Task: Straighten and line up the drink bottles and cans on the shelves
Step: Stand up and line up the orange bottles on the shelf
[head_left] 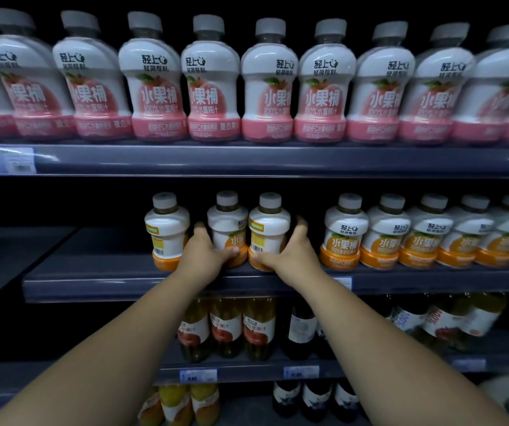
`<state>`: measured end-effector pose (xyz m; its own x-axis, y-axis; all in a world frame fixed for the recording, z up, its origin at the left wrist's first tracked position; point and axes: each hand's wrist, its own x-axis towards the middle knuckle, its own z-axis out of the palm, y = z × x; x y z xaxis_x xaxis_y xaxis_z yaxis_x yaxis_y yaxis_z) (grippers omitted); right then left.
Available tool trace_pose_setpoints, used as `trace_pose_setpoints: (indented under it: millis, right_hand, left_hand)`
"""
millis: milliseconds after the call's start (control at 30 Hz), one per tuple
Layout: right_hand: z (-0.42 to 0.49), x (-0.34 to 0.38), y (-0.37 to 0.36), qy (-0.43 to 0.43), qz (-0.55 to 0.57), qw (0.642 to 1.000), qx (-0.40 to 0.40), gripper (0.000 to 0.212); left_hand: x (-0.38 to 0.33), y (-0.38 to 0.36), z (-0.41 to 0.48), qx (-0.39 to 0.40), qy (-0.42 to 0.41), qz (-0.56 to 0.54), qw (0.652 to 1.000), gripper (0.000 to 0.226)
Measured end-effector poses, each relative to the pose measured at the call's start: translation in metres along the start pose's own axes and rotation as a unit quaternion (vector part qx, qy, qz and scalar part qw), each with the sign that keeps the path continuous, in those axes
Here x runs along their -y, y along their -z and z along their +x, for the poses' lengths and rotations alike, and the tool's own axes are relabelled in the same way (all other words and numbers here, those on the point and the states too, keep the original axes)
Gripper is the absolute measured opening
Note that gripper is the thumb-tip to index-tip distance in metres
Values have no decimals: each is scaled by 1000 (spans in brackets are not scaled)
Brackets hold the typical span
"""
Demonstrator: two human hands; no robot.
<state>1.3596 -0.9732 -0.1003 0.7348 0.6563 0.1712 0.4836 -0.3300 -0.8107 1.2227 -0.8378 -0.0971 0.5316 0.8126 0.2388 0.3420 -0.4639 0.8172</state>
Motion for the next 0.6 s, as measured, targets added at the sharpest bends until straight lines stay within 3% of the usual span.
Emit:
trace_pose_setpoints:
  millis: [100,200,333,433,600]
  right_hand:
    - [-1,-1,0,6,-1,999,40,128]
    - [-1,-2,0,4,-30,1000,-7,130]
    - [0,-4,1,4,3,999,51,127]
    - [-3,-3,4,3,-39,999,-9,127]
    - [-8,-3,-2,16,-82,996,10,117]
  left_hand:
    - [4,3,0,16,0,-5,1000,57]
    - [8,6,-1,29,-12,-6,999,53]
    - [10,8,-2,42,-19,-6,999,50]
    - [10,9,-1,52,-15,-5,999,52]
    - [10,11,-1,72,-14,2,997,58]
